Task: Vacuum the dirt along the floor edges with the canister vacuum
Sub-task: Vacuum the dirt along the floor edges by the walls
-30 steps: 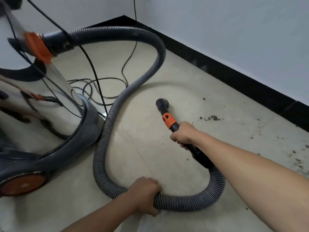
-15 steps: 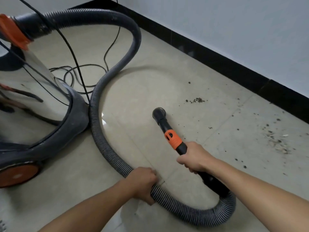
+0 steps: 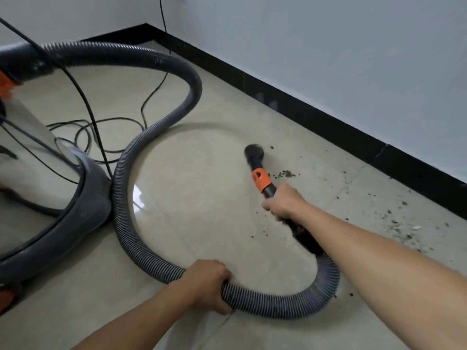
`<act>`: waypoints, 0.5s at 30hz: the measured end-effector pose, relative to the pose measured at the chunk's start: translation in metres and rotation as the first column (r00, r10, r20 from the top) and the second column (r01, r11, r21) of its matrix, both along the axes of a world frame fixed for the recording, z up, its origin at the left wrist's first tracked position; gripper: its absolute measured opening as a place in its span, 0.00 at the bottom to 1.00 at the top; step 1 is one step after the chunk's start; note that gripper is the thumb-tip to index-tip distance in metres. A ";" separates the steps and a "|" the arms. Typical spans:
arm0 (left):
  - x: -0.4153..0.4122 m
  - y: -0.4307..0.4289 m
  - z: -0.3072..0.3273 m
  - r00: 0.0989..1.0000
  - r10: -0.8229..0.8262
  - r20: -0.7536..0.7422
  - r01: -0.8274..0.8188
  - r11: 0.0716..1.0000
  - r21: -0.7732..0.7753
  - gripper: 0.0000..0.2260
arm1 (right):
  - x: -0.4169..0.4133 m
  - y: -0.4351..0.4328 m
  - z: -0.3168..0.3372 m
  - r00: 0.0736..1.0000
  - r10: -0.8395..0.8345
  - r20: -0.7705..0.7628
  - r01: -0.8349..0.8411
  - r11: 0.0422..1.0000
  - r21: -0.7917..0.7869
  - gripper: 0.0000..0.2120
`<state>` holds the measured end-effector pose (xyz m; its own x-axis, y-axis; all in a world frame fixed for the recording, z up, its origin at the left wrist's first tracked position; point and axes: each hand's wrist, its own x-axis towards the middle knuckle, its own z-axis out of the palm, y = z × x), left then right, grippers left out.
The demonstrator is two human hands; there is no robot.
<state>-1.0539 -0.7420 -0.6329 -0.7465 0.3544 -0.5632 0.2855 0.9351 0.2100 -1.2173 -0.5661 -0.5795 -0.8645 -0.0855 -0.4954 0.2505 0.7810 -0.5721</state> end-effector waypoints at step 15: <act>-0.036 -0.006 -0.010 1.000 -0.001 -0.031 0.003 0.999 0.049 0.18 | -0.044 -0.010 -0.009 0.992 0.072 0.103 -0.056 0.987 -0.153 0.08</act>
<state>-1.0895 -0.7483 -0.6426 -0.7623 0.3827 -0.5220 0.2944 0.9232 0.2469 -1.2613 -0.5766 -0.5882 -0.7972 -0.2193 -0.5624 0.2692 0.7048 -0.6563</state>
